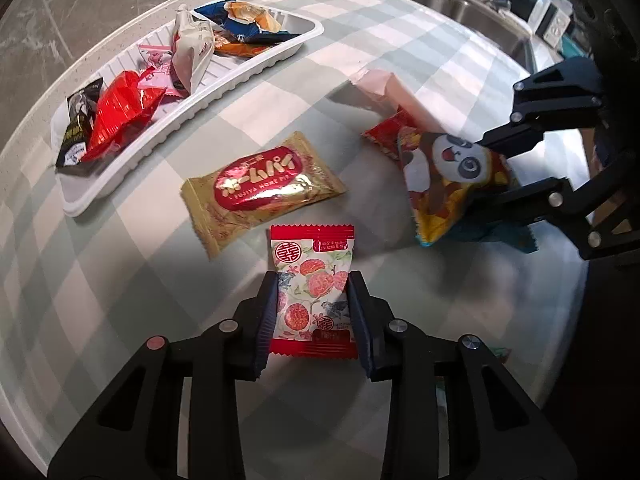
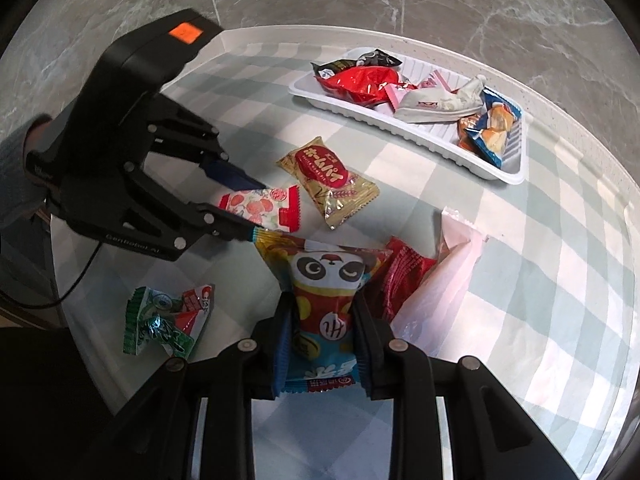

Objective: Organize snacks
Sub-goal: 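Carry the peach packet and panda bag into the tray and release both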

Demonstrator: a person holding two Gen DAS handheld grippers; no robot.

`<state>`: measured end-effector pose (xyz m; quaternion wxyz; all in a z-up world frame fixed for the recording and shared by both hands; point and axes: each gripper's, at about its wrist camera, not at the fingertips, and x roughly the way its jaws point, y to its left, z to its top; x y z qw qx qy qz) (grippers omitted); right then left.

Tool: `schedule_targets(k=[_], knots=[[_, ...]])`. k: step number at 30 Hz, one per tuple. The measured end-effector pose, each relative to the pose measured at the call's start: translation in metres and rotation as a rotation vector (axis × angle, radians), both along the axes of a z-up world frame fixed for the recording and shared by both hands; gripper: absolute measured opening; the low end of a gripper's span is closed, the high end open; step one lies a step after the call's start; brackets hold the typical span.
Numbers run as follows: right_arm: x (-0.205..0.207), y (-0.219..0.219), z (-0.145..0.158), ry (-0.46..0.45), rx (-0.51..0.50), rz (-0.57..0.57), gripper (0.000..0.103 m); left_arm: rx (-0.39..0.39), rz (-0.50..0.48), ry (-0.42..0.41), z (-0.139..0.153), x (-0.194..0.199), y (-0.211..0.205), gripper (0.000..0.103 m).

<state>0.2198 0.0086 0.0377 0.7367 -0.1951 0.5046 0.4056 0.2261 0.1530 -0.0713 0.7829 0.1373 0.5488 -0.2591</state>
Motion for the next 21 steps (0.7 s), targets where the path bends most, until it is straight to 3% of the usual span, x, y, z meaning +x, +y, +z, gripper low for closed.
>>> schedule_targets(k=[12, 21], knots=[[0.005, -0.007, 0.013, 0.067, 0.092, -0.037, 0.03, -0.174, 0.087, 0.009, 0.028, -0.016, 0.014, 0.031], [0.018, -0.015, 0.029, 0.115, 0.172, -0.096, 0.03, -0.25, 0.143, -0.01, 0.055, -0.008, 0.03, 0.031]])
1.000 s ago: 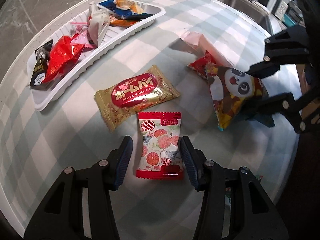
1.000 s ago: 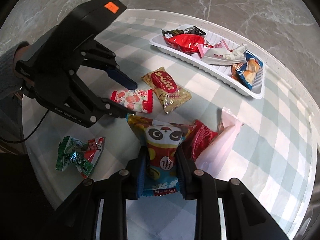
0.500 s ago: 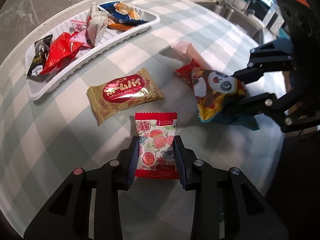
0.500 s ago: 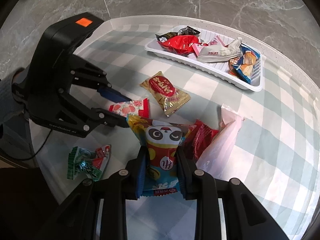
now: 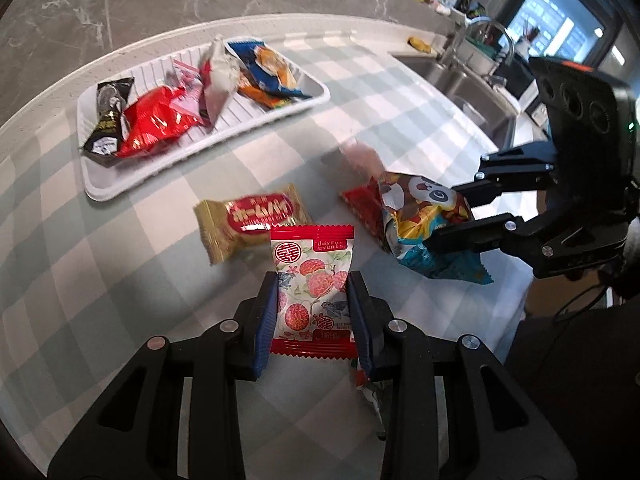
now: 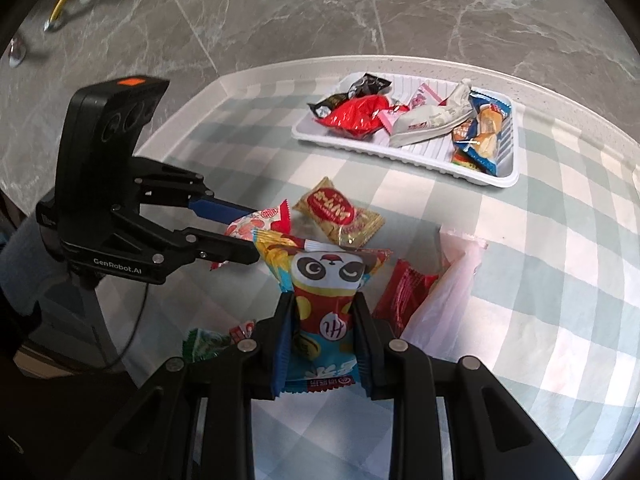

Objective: Organize snacks
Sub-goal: 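Carry the peach packet and panda bag into the tray and release both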

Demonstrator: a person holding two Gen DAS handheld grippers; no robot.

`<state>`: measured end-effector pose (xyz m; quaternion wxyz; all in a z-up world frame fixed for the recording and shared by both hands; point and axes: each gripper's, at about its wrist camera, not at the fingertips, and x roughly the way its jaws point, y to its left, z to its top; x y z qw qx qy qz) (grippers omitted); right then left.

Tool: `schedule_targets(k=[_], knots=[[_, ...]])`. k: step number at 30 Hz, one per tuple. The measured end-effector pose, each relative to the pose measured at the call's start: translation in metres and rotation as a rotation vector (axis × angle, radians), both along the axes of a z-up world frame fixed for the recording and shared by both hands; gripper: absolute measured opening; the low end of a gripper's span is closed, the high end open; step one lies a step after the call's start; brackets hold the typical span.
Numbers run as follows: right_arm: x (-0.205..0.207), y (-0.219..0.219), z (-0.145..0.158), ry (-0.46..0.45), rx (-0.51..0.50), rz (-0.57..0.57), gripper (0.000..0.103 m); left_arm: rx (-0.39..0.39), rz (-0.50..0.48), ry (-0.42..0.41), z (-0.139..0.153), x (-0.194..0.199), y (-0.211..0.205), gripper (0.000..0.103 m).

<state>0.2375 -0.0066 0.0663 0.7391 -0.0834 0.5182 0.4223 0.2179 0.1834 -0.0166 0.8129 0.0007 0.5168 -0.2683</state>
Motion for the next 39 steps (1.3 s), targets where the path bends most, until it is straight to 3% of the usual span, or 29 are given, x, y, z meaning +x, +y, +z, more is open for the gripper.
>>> schedule_targets(k=[15, 26, 39], knots=[[0.055, -0.01, 0.018, 0.062, 0.106, -0.153, 0.03, -0.098, 0.125, -0.02, 0.032, 0.046, 0.036, 0.031], [0.108, -0.001, 0.022, 0.052, 0.133, -0.246, 0.03, -0.146, 0.211, -0.027, 0.045, 0.111, 0.067, 0.031], [0.172, 0.018, -0.005, 0.098, 0.129, -0.342, 0.03, -0.131, 0.298, 0.009, 0.026, 0.209, 0.086, 0.031]])
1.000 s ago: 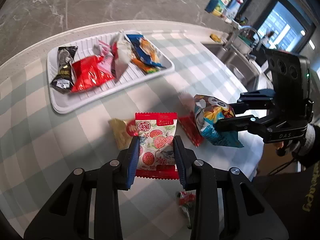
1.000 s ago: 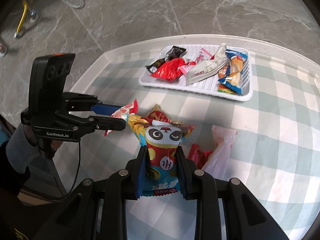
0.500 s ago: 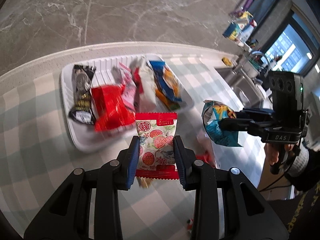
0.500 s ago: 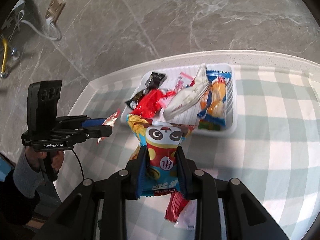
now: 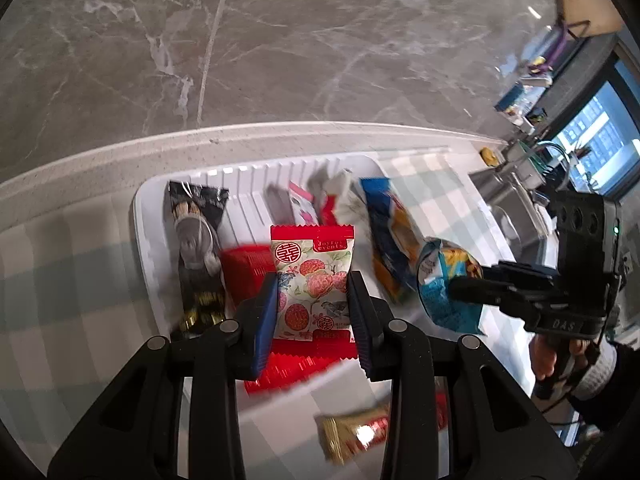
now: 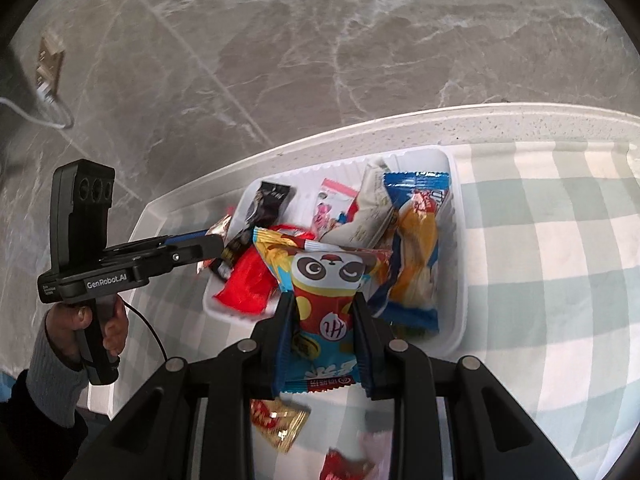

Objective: Organize snacks
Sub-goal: 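Carry the peach packet and panda bag into the tray and release both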

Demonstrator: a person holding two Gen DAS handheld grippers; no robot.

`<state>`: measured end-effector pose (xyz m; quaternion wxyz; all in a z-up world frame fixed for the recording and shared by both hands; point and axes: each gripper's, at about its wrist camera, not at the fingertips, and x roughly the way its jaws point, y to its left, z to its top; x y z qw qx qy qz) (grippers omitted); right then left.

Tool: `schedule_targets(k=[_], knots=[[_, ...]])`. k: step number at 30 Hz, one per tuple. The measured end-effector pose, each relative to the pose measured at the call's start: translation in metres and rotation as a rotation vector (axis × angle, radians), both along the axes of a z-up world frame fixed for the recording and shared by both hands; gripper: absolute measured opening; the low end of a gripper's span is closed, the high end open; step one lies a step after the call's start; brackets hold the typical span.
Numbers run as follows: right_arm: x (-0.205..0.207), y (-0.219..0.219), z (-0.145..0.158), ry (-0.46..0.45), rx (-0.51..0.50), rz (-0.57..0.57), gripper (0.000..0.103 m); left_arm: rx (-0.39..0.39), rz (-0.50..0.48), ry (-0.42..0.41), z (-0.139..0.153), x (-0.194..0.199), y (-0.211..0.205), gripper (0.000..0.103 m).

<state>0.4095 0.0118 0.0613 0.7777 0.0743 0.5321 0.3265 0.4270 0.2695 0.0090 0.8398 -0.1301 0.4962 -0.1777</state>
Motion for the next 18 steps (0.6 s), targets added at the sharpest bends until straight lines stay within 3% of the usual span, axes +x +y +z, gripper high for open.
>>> schedule_targets(k=[10, 18], knots=[[0.029, 0.008, -0.024, 0.026, -0.015, -0.045, 0.03, 0.029, 0.031, 0.024, -0.022, 0.059, 0.002, 0.031], [0.035, 0.014, -0.039, 0.046, -0.033, -0.039, 0.03, 0.085, 0.041, 0.036, -0.04, 0.073, -0.007, 0.032]])
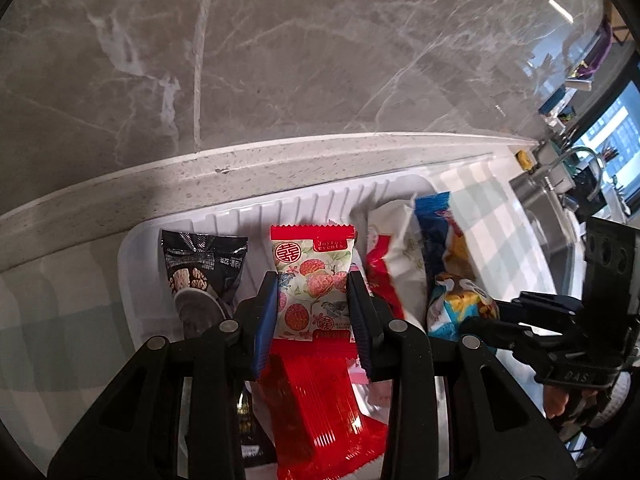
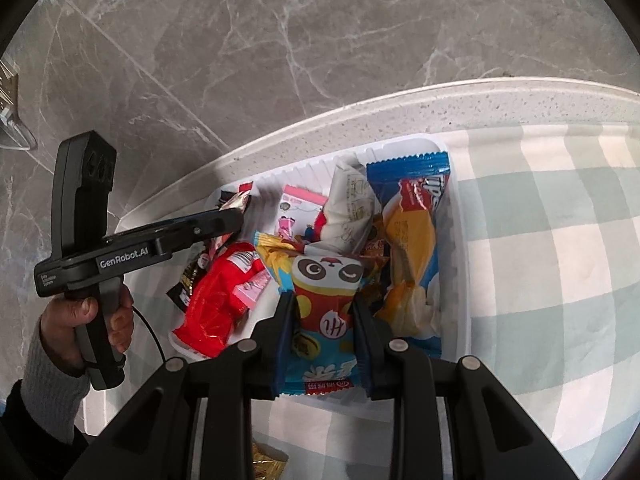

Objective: Organize snacks
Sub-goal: 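Carry the peach packet and panda bag into the tray and release both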

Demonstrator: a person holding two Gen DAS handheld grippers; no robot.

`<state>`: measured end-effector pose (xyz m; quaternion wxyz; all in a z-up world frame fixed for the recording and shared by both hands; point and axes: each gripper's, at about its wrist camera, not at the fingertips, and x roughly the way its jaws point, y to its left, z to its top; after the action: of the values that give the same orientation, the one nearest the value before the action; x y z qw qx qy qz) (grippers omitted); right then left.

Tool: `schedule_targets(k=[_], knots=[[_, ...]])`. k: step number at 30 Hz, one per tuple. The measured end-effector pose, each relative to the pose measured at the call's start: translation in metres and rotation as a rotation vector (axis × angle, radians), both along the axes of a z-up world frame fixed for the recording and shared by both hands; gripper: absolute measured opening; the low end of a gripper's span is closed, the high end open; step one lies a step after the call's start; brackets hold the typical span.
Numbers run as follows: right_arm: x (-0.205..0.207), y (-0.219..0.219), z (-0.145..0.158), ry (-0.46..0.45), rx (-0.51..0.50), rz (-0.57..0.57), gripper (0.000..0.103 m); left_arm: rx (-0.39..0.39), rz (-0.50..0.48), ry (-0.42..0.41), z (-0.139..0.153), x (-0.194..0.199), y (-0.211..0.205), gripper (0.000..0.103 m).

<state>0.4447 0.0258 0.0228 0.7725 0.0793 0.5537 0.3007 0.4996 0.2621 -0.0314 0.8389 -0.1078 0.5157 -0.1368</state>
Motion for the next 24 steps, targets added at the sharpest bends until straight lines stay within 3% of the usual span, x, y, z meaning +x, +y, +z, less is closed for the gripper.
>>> schedule_targets(k=[11, 15, 24], knots=[[-0.009, 0.016, -0.001, -0.084, -0.084, 0.063, 0.032, 0.083, 0.027, 0.001, -0.022, 0.007, -0.018, 0.037], [-0.015, 0.022, 0.003, -0.115, -0.113, 0.083, 0.033, 0.099, 0.035, -0.018, -0.018, 0.006, -0.022, 0.045], [-0.028, 0.024, 0.015, -0.177, -0.143, 0.11, 0.037, 0.147, 0.026, -0.062, 0.0, -0.008, -0.027, 0.049]])
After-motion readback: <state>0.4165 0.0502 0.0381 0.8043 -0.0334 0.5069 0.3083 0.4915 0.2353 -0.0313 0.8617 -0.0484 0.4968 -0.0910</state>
